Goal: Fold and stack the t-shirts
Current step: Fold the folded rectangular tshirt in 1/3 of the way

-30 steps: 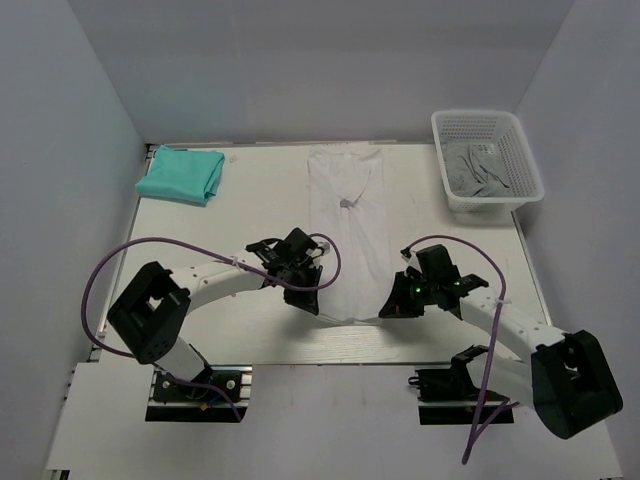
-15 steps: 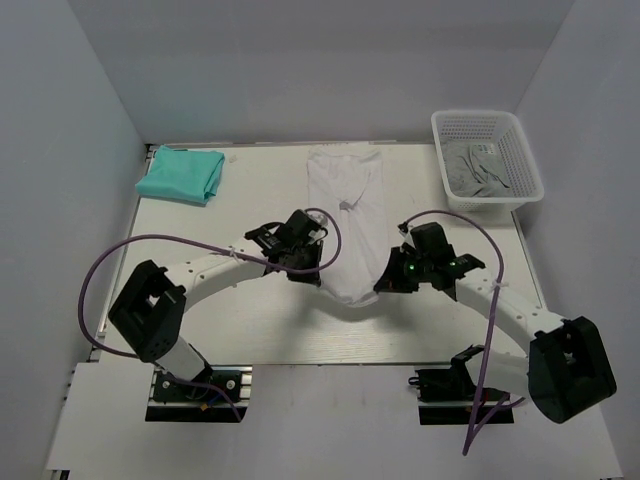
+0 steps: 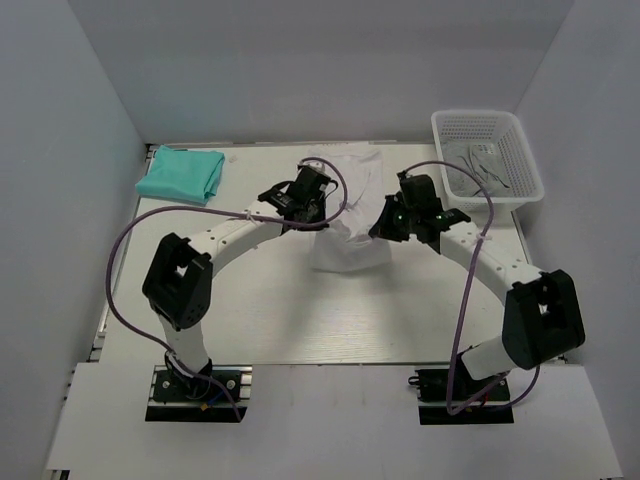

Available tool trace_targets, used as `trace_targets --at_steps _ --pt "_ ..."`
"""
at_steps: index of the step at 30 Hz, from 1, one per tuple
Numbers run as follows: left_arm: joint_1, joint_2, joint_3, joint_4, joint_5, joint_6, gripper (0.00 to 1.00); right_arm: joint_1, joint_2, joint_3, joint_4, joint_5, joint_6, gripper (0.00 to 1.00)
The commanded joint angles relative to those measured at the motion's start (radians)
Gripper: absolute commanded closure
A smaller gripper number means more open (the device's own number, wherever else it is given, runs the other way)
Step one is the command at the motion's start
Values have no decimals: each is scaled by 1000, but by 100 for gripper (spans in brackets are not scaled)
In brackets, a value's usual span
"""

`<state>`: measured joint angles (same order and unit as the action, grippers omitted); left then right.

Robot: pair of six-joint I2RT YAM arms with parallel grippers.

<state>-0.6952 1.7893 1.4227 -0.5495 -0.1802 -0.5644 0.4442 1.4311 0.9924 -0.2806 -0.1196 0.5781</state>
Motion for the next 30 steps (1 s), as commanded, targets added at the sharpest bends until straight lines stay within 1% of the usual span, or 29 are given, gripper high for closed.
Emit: trace_targets --at_steps 1,4,8,11,13,18,22,30 --pt "19 21 76 11 -62 29 100 -21 70 107 29 78 13 100" --pt "42 47 96 36 -62 49 100 -27 135 190 27 74 5 100" --pt "72 103 137 46 -25 69 100 -47 206 255 24 71 -3 100" --pt "83 139 150 57 -25 69 100 -59 268 308 20 57 -14 100" --pt "92 150 150 94 -25 78 100 -68 327 347 18 67 -20 100" --pt "120 222 214 94 -25 78 100 -84 402 408 15 74 -18 100" --pt "140 274 255 114 19 98 100 -104 469 451 4 74 -9 100" --pt "158 370 352 105 53 130 100 -139 584 544 -12 8 17 100"
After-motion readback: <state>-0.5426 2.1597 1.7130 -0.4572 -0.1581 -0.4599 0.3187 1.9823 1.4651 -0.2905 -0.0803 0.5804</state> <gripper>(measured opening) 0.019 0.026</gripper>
